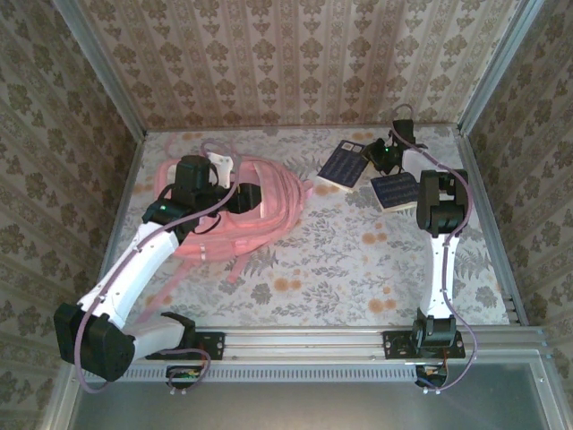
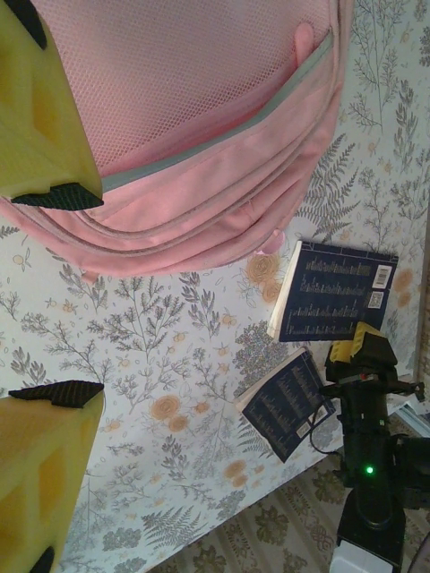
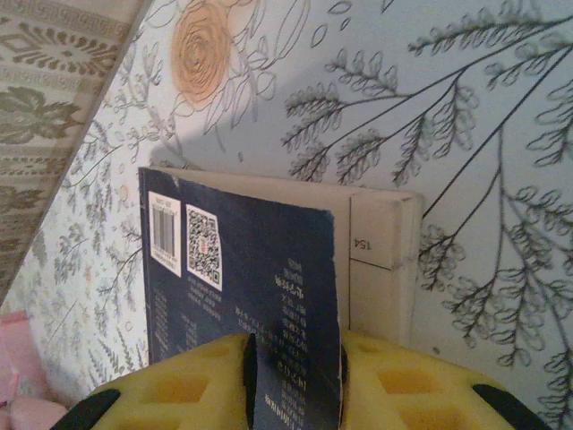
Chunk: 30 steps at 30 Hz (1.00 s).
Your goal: Pack books, pencil case, and school supplies into a backpack
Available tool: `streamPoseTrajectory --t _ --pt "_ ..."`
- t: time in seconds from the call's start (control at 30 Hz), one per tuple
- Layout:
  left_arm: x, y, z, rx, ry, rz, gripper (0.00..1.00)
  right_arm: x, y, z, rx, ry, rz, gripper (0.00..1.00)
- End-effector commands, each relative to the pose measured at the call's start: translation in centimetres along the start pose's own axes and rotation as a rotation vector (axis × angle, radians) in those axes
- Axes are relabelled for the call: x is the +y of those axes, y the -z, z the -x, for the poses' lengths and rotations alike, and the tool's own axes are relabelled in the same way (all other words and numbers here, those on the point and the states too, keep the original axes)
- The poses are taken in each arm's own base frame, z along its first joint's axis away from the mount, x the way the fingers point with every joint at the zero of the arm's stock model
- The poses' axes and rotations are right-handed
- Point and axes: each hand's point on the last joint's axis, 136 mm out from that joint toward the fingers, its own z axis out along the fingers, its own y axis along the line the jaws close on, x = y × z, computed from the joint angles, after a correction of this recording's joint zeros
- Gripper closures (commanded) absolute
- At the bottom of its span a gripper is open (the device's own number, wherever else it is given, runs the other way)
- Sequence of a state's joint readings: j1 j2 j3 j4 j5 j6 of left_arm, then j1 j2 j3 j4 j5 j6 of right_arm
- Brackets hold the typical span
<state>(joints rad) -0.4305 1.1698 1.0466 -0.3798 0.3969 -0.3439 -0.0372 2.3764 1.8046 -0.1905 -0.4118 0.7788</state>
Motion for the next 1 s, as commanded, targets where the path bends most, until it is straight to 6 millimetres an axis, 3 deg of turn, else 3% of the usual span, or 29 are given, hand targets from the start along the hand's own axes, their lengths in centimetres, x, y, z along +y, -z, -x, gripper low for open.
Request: streamPoseTrajectory --t 0.0,0.17,0.37,0.63,0.97 --pt "-0.3 0.2 0.2 -0.010 -0.021 -0.017 0.44 3.2 1.0 -1.6 0.022 -0.026 0.111 0.68" --pt "-0.3 0.1 0.2 -0.007 -0.024 -0.018 0.45 4.6 1.1 -3.6 0.025 -0.055 0.179 0.71" --pt "0.3 -0.2 -0.1 0.006 -0.036 0.008 0.45 4.8 1.1 -4.5 0.028 -0.083 0.205 1.00" --pt "0.7 -0.3 -0.3 0.021 -0.048 0.034 0.45 5.9 3.9 -5.6 0.030 0.005 0.176 1.00" --pt "0.7 0.4 0.2 0.010 -0.032 0.062 0.46 1.0 7.2 -12.1 0.086 0.101 -0.043 1.00"
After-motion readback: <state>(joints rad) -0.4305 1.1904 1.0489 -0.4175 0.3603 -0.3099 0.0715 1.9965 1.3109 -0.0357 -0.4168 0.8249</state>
